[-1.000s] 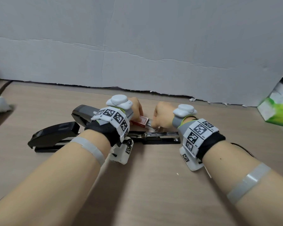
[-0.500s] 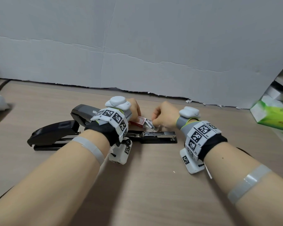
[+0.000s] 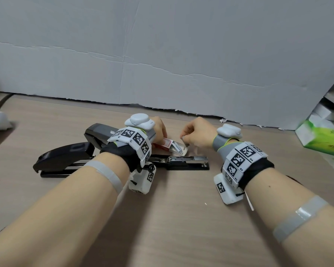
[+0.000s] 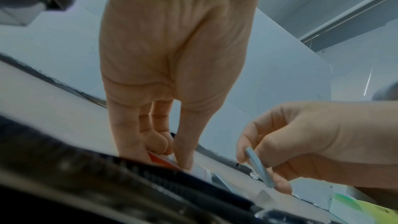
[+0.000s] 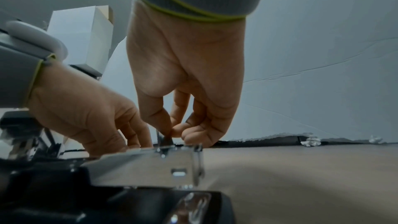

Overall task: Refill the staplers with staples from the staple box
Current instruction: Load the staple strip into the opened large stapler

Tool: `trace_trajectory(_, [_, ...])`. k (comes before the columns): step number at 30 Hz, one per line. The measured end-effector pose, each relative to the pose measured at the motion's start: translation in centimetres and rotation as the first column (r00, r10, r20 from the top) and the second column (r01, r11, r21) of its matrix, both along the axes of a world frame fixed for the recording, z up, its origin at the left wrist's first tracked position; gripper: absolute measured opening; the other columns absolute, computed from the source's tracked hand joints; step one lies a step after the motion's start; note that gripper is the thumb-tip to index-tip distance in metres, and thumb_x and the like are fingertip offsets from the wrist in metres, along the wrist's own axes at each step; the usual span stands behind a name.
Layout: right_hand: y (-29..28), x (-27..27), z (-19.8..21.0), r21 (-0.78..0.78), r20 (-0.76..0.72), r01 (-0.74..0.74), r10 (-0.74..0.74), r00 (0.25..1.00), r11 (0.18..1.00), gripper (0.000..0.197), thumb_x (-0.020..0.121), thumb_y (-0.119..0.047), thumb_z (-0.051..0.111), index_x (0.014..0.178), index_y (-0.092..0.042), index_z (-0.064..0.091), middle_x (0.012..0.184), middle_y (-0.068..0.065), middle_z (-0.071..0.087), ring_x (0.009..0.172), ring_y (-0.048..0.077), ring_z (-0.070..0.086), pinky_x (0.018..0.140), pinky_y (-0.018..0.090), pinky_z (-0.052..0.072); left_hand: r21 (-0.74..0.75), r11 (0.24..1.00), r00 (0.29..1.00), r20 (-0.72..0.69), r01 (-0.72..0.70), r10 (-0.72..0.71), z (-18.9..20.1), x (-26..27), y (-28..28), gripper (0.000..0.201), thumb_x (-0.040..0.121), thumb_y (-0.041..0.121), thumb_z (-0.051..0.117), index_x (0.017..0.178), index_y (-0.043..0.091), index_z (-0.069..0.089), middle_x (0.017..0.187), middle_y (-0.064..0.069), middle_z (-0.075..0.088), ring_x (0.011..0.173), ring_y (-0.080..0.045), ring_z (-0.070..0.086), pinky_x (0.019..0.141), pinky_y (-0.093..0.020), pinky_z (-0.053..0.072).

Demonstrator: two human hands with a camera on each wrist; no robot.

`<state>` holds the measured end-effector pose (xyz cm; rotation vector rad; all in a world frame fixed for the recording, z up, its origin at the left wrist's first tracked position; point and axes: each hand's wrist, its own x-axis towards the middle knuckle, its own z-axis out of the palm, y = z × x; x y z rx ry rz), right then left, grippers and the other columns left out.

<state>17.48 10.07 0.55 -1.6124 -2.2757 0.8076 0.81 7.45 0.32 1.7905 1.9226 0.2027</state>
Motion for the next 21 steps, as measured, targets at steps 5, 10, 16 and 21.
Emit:
trace_trajectory(5, [-0.5, 0.8, 0.7, -0.048, -0.172, 0.022, -0.03, 0.985, 0.999, 0.01, 0.075, -0.001, 0.063, 0.071, -0.009, 0.068, 0.069, 0.007, 0.068, 0.061, 0.019, 0.059, 0.058, 0.035, 0.055, 0.015, 0.999, 0.999, 0.02, -0.034, 0.034, 0.2, -0.1, -0.2, 0.022, 0.089, 0.012, 0.065, 0.111, 0.012, 0.071, 0.097, -0.006, 0.067, 0.086, -0.025, 0.067, 0.087, -0.035, 0.058])
trace_trajectory(10, [-1.2, 1.3, 1.6, -0.127, -0.469, 0.011, -0.07, 0.88, 0.992, 0.012, 0.079, 0.006, 0.071, 0.08, -0.004, 0.065, 0.076, 0.015, 0.067, 0.065, 0.021, 0.065, 0.061, 0.029, 0.057, 0.196, 0.98, 0.97, 0.244, -0.036, -0.013, 2.0, -0.3, -1.0, 0.02, 0.092, 0.027, 0.06, 0.098, 0.014, 0.074, 0.089, -0.004, 0.075, 0.076, -0.019, 0.069, 0.078, -0.037, 0.061])
trace_trajectory(16, [-2.2, 0.5, 2.2, -0.124, -0.601, 0.015, -0.087, 0.795, 0.992, 0.013, 0.078, 0.01, 0.068, 0.082, -0.002, 0.067, 0.071, 0.01, 0.068, 0.069, 0.02, 0.064, 0.065, 0.03, 0.056, 0.13, 0.991, 0.807, 0.582, 0.024, -0.096, 1.8, -0.3, -2.5, 0.024, 0.095, 0.023, 0.061, 0.101, 0.002, 0.071, 0.088, -0.005, 0.073, 0.076, -0.015, 0.067, 0.067, -0.025, 0.055])
trace_trajectory(21, [-2.5, 0.6, 2.0, -0.106, -0.525, -0.017, -0.041, 0.85, 0.994, 0.017, 0.079, 0.011, 0.067, 0.093, 0.002, 0.069, 0.082, 0.012, 0.068, 0.072, 0.019, 0.063, 0.063, 0.026, 0.059, 0.175, 0.984, 0.847, 0.519, 0.025, -0.114, 1.4, -0.7, -2.8, 0.014, 0.092, 0.013, 0.065, 0.099, 0.003, 0.073, 0.078, -0.002, 0.071, 0.069, -0.012, 0.064, 0.059, -0.019, 0.053])
